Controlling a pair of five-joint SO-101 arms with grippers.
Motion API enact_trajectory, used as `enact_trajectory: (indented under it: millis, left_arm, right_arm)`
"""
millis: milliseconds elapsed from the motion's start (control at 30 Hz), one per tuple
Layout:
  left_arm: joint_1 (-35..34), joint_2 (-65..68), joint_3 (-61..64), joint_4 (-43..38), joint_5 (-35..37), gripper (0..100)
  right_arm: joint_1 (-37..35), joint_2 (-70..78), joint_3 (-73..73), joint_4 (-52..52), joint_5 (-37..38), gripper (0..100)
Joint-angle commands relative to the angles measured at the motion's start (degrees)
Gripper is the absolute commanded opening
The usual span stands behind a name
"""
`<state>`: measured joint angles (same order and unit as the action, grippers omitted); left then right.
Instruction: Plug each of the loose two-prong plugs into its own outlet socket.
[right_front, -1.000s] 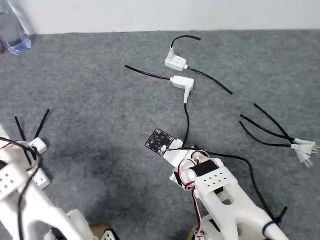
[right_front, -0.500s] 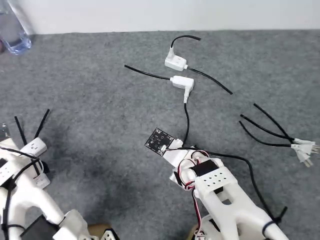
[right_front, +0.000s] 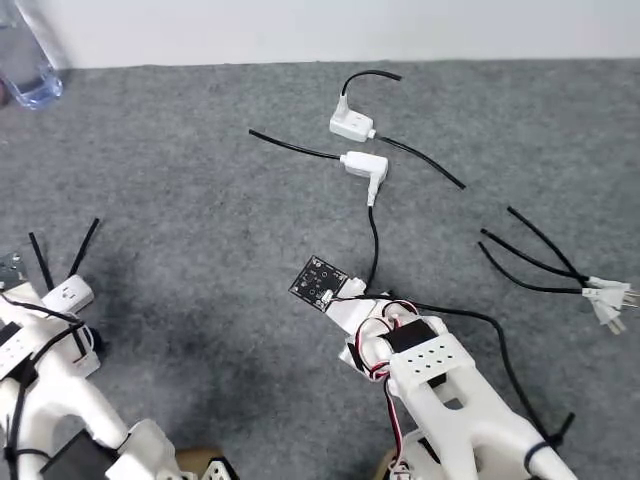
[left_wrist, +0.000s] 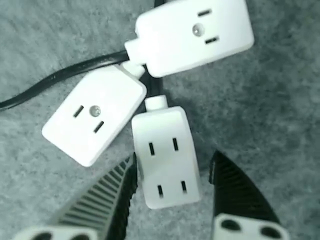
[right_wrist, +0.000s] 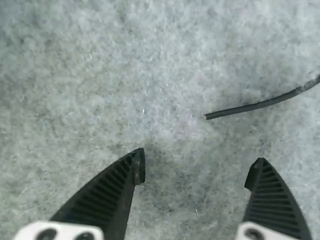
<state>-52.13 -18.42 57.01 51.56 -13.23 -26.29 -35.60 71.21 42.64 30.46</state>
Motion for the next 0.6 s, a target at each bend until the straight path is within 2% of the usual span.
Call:
enact_trajectory:
  millis: [0, 567]
  left_arm:
    - [-0.2, 0.1, -0.6, 0.9, -0.6, 22]
    - [-0.2, 0.2, 0.1, -0.7, 0.4, 22]
  right_arm:
    - [0.3, -1.2, -0.2, -0.7, 0.0, 31.8]
    - [0.3, -1.2, -0.2, -0.5, 0.0, 31.8]
